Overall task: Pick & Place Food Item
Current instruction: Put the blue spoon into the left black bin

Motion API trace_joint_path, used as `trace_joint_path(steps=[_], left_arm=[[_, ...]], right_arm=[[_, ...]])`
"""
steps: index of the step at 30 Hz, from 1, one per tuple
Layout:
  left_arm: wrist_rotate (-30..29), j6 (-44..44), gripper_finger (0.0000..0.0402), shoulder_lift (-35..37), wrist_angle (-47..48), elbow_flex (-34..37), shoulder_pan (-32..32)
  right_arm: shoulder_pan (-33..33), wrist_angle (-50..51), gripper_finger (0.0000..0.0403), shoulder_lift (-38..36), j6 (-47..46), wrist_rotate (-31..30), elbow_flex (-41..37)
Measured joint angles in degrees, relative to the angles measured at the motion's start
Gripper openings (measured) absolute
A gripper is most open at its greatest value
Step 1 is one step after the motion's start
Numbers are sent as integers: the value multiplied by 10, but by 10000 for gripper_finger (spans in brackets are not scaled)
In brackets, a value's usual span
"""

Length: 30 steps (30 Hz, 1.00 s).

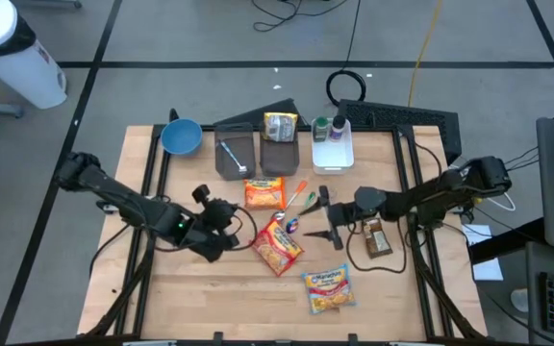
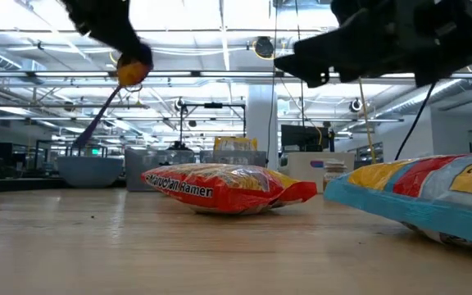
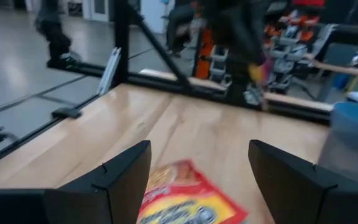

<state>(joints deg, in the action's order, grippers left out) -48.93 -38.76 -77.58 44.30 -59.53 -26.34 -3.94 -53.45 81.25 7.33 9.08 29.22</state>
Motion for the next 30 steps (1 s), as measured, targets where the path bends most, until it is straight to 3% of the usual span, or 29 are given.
trace_joint_path(steps=[4,8,14,20,30], left_arm=[[2,16,6,46,-107,83,-2],[29,104,6,104,-264,159,-1],[102,212,6,179,-463,264,19],[195,295,6,200,-681,346,47],[305,333,6,198,-764,360,85]], right_arm=[[22,3,265,5,-3,2,17],[36,10,265,42,-6,41,42],[45,-6,265,130,-18,76,105],[45,-91,265,234,-37,77,157],[38,-137,265,325,-69,106,255]])
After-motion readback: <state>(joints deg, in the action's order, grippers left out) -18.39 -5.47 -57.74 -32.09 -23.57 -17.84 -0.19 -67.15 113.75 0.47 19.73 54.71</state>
